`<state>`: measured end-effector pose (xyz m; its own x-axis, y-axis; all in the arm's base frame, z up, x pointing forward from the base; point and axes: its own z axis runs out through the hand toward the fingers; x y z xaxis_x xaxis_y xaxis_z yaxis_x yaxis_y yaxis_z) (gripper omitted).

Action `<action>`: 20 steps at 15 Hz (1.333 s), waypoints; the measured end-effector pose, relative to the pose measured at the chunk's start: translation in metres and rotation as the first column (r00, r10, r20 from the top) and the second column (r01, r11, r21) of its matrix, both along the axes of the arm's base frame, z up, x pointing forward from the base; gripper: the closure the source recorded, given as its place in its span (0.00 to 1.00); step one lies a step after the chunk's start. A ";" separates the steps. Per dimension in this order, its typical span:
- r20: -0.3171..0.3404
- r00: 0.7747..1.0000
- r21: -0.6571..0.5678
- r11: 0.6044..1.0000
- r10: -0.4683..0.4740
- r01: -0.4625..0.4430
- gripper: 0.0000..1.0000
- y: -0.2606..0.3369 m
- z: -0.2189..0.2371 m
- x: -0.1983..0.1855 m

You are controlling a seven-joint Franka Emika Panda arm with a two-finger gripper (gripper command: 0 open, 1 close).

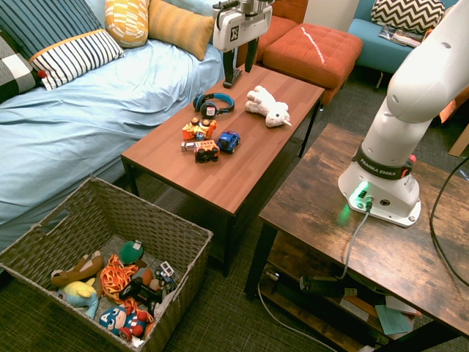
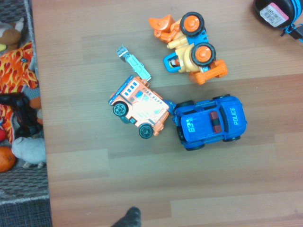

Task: Put the stuffed toy in the basket

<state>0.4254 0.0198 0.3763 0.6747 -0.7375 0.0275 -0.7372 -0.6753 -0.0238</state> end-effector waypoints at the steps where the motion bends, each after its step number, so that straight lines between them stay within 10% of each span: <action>1: 0.001 1.000 0.000 1.000 0.000 0.000 0.00 0.000 0.000 0.001; 13: 0.076 0.985 -0.047 0.986 -0.155 0.159 0.00 -0.123 -0.016 0.008; 20: 0.056 0.957 -0.067 0.956 -0.283 0.287 0.00 -0.216 -0.102 -0.003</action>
